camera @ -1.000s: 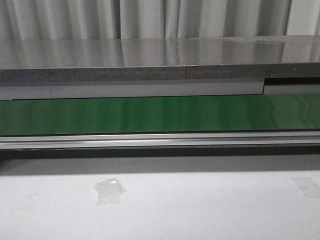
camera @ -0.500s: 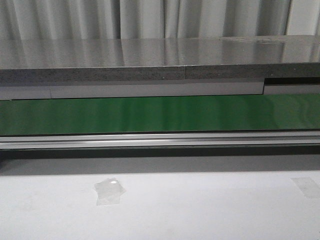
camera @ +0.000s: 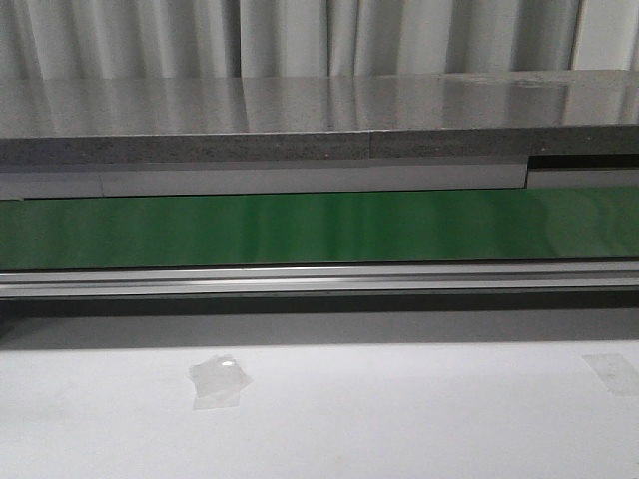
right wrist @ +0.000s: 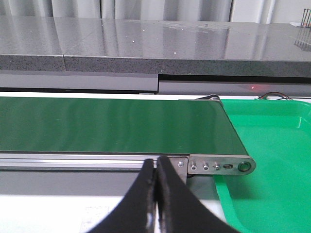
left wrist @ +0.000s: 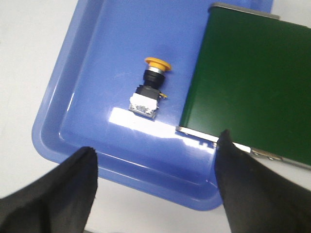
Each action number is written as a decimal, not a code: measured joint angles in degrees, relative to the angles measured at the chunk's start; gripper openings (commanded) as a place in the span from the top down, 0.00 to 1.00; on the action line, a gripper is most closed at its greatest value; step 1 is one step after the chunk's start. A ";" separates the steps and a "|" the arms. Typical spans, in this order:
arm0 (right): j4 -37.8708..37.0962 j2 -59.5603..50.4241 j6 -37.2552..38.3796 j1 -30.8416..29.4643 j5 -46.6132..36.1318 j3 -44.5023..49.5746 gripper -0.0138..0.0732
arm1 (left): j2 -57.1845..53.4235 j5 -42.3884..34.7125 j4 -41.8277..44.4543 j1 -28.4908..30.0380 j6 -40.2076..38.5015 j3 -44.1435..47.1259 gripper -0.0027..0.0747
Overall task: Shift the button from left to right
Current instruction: 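Lower the open left gripper over the yellow-capped button in the blue tray, then close the left gripper on the button's black base and lift it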
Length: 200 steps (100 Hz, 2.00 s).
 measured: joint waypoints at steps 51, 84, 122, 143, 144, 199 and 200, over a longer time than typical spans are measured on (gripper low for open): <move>0.00 0.00 0.00 0.00 0.00 0.00 0.92 | 25.59 -6.76 0.09 2.01 0.70 -9.47 0.33; 0.00 0.00 0.00 0.00 0.00 0.00 0.92 | 36.28 -7.84 0.09 2.01 0.70 -12.86 0.33; 0.00 0.00 0.00 0.00 0.00 0.00 0.92 | 38.32 -9.21 -1.21 3.78 1.28 -12.97 0.33; 0.00 0.00 0.00 0.00 0.00 0.00 0.92 | 38.32 -9.21 -1.86 4.24 2.76 -12.97 0.33; 0.00 0.00 0.00 0.00 0.00 0.00 0.92 | 38.32 -9.21 -1.86 4.24 2.87 -12.97 0.33; 0.00 0.00 0.00 0.00 0.00 0.00 0.92 | 42.47 -8.57 -2.44 4.41 4.10 -13.52 0.61; 0.00 0.00 0.00 0.00 0.00 0.00 0.92 | 42.58 -8.57 -2.44 4.41 4.10 -13.52 0.63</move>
